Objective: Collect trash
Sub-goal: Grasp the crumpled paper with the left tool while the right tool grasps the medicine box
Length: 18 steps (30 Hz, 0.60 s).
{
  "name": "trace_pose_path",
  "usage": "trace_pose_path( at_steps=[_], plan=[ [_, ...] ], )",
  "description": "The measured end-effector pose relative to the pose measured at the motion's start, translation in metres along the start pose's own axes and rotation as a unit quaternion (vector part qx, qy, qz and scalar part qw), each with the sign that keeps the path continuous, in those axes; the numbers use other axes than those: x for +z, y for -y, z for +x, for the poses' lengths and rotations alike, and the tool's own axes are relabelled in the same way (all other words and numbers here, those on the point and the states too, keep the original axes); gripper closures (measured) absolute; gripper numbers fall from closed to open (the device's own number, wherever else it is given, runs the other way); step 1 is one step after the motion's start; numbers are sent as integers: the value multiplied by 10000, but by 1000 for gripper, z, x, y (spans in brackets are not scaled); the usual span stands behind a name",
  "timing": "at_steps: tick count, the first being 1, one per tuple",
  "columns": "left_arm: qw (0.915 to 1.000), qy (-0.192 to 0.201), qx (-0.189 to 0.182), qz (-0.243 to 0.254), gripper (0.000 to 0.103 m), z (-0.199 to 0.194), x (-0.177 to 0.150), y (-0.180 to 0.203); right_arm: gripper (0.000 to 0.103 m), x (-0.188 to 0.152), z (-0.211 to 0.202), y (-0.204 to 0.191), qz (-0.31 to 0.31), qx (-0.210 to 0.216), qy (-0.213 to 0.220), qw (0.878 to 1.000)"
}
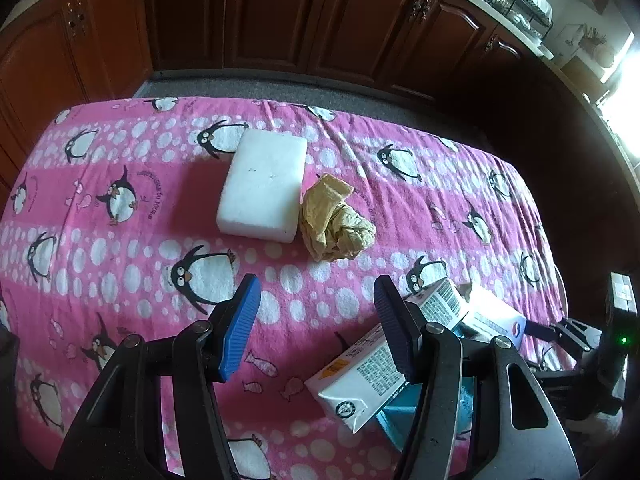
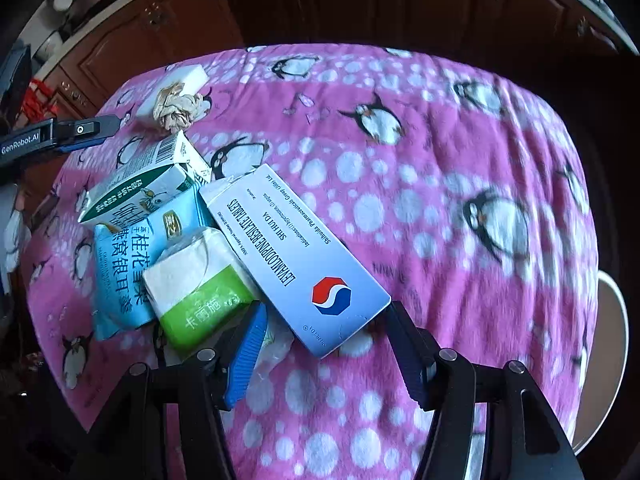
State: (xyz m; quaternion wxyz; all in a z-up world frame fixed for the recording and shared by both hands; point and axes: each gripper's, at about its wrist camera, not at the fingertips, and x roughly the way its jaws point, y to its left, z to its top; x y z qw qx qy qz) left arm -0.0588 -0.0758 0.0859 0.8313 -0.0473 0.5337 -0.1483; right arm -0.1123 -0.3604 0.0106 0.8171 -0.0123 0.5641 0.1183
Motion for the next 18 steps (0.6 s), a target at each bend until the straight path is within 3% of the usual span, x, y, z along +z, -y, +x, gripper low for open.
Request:
trace_pose_path(
  at_steps=[11,12,13,15,18],
  plan=[
    [10000,-45,-13,82,45,22,16,22,44,25,13,-2,-104,230,223,9994],
    [10000,-48,-11,71,45,26,18,23,47,25,13,1,-1,287,242,9993],
    [10000,-56,-4,61,46,30,20,25,65,24,13,5,139,264,275,9992],
    [9999,-86,26,50,46,38,24,26,79,22,10,15,414,208,332,9984],
    [9999,-165,21,41,46,52,29,28,83,16,6,28,736,364,324,9961]
  ],
)
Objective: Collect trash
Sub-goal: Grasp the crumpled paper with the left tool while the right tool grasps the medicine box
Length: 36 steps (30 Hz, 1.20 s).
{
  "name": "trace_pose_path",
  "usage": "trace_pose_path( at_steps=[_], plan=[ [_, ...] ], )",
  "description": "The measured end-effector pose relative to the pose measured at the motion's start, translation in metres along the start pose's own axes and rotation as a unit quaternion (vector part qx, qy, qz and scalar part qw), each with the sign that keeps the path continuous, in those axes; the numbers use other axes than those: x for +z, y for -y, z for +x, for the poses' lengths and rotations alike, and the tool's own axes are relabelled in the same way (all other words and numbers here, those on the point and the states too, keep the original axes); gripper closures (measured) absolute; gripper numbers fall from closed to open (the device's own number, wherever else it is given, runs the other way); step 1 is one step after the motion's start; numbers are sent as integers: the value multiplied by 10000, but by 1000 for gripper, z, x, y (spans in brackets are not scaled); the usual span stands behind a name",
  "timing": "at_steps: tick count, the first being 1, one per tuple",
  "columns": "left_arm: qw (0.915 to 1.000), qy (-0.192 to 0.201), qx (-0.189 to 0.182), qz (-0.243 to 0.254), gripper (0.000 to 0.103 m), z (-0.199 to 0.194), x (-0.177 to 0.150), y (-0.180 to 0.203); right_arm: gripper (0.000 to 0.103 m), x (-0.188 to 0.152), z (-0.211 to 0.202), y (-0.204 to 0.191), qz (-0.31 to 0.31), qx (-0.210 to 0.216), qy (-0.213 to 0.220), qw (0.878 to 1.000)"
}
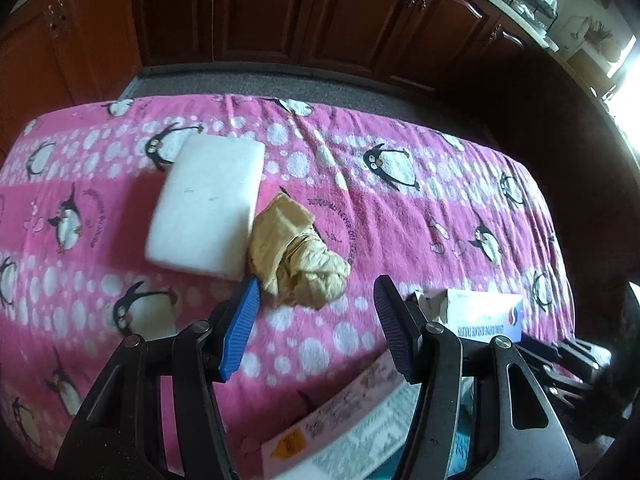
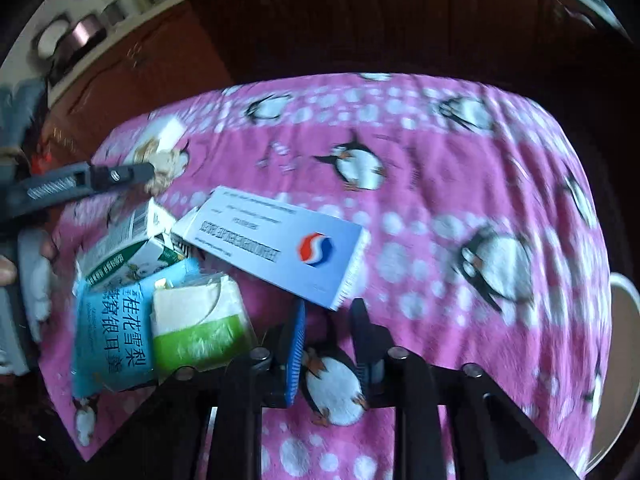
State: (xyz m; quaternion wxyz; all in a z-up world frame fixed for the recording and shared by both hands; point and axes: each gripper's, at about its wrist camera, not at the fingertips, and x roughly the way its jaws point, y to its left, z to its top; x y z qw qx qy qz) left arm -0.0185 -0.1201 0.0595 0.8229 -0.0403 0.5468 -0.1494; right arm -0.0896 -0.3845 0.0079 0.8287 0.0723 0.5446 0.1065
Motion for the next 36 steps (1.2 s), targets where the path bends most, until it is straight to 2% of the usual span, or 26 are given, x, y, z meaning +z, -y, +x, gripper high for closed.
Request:
trace_pose_path(
  at_steps=[4,5,6,7,8,11,14,16,19,23,32,36],
  plan=[
    [10000,-20,-62,59,46,12,5,4,82,-2,-15,-1,-105,137,107,9998],
    [9999,-26,-90,65,47,14,6,4,78,-1,-19,-3,-173,136,160,9996],
    [9999,-26,-117,77,50,16,7,4,59,1,-23,-6,-269,113,199,9994],
    [9999,-26,-124,101,60,17,7,5,47,2,-26,-9,-377,103,226,9990],
    [9998,-16,-115,138,74,18,8,4,45,5,-27,-13,-498,89,241,9984],
    [9993,-5,-325,204,88,11,6,1,45,13,-19,-27,-959,-71,176,9952],
    [9984,106,-459,321,89,-5,4,-1,45,21,-5,-37,-1448,-221,62,9892],
    [9975,145,-565,400,89,-15,1,-1,44,25,4,-41,-1679,-177,-46,9856],
    [9966,193,-608,515,90,-25,-1,-1,34,33,16,-48,-2033,-144,-114,9789],
    [9964,191,-622,535,90,-32,-3,-5,31,45,29,-60,-2383,-119,-232,9708],
    [9969,234,-611,442,90,-42,-9,-17,31,54,22,-64,-2704,-118,-216,9624],
    [9968,241,-635,424,90,-44,-10,-18,31,64,41,-70,-2795,-166,-320,9595]
  ],
)
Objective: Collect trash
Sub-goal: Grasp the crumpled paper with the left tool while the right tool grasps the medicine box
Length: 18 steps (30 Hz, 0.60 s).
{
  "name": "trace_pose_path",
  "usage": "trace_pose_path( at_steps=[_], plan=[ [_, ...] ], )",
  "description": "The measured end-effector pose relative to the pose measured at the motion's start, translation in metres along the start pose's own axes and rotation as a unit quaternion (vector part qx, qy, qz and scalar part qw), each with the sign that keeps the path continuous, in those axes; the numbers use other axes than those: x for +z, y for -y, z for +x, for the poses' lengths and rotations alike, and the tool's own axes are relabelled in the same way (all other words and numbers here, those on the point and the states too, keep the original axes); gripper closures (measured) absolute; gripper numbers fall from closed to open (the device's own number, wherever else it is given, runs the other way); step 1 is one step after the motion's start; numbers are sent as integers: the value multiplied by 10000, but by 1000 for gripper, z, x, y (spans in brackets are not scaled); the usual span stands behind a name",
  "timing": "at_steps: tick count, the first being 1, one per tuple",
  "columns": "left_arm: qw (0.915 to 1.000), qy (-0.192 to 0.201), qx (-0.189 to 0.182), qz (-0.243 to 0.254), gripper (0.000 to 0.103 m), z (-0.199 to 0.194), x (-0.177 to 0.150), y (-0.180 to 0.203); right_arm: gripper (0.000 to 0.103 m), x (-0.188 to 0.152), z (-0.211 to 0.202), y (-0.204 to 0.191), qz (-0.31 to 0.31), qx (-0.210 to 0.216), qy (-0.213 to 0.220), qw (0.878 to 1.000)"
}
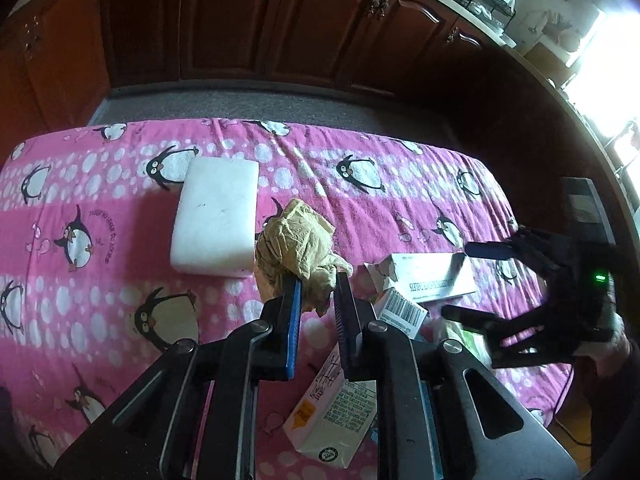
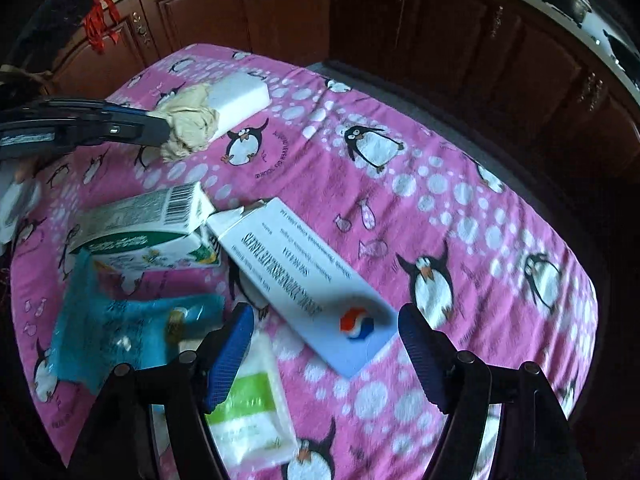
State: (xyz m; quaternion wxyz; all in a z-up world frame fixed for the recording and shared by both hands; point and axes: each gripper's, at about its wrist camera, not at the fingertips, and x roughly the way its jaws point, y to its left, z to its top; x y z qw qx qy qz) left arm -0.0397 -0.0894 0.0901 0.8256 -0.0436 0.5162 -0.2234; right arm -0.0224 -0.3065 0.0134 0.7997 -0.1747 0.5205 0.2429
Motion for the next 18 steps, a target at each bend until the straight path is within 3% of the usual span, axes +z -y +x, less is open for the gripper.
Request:
trace_pose_path(
  at_steps=[5,9,10,12,18],
  plan=[
    [10000,14,-49,38,90,-2,-2,5,37,3,7,4,253,60,71,9996],
    [9999,63,-106,34,90,-4,-2,11,54,-13,-10,3,493,-74,239,9985],
    [9999,86,-135,32,90,-5,-1,13,68,-20,-17,4,655,-77,313,9973],
    [9997,144,-207,68,90,-8,-1,21,78,-34,-38,9,1045,-133,676,9921],
    [9987,235,-332,298,90,-14,-1,51,78,-59,-47,20,1602,-144,549,9854]
  ],
)
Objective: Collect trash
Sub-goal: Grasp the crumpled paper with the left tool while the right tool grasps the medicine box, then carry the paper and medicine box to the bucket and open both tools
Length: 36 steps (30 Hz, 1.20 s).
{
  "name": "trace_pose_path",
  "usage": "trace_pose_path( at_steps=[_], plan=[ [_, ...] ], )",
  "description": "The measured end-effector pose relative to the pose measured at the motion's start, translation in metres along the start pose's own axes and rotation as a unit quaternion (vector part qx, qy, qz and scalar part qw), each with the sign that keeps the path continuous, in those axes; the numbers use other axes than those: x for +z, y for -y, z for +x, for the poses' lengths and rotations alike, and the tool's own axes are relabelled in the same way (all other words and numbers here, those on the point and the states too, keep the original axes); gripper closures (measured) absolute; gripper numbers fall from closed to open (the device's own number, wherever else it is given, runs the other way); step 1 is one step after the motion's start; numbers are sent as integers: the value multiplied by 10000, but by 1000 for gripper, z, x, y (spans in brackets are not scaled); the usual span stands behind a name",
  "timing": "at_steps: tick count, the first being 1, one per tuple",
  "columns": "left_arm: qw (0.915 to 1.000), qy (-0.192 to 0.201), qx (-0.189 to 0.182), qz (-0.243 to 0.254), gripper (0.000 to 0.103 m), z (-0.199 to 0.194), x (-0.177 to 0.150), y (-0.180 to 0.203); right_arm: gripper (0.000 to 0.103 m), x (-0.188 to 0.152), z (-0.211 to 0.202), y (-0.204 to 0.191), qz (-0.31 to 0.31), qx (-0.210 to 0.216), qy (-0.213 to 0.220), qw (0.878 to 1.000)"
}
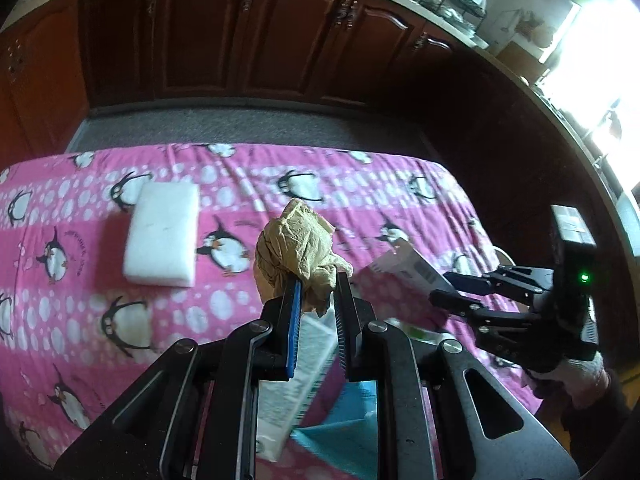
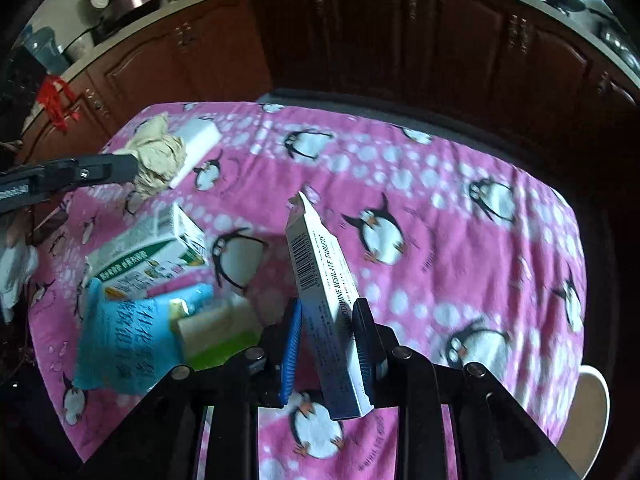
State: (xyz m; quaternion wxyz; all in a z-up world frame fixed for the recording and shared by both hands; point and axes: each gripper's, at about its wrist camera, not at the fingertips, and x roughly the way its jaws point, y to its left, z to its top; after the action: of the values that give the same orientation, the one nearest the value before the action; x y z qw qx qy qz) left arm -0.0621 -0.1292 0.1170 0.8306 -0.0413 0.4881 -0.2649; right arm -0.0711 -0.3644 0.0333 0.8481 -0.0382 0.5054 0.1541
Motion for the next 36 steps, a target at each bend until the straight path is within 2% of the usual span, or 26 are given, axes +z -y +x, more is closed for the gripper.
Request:
trace_pose_path(
  at_steps=[2,6,11,13,21,28,36],
  plan=[
    [10000,5,-33,65,90,-2,-2,8,79,0,1,7,210,-109,-48,9997],
    [9998,-32,-38,169,90,-4,-6,18,78,0,10,22,616,58,-87,9980],
    [9998,-37,-58,189,90,-7,-10,23,79,-5,10,26,789,175,17,9967],
    [9997,-14,-85,228,90,-11,-11,26,83,-10,-4,29,915,290,161,9953],
    [9976,49,-359,590,90,-20,-12,71,84,-49,-71,48,1558,503,730,9838],
    [9926,-55,-617,1044,90,-11,-17,130,84,-96,-117,72,1992,178,1034,9743],
    [9829,-247,-940,1562,90,6,-26,202,84,-149,-152,123,2616,-268,1125,9582]
  ],
)
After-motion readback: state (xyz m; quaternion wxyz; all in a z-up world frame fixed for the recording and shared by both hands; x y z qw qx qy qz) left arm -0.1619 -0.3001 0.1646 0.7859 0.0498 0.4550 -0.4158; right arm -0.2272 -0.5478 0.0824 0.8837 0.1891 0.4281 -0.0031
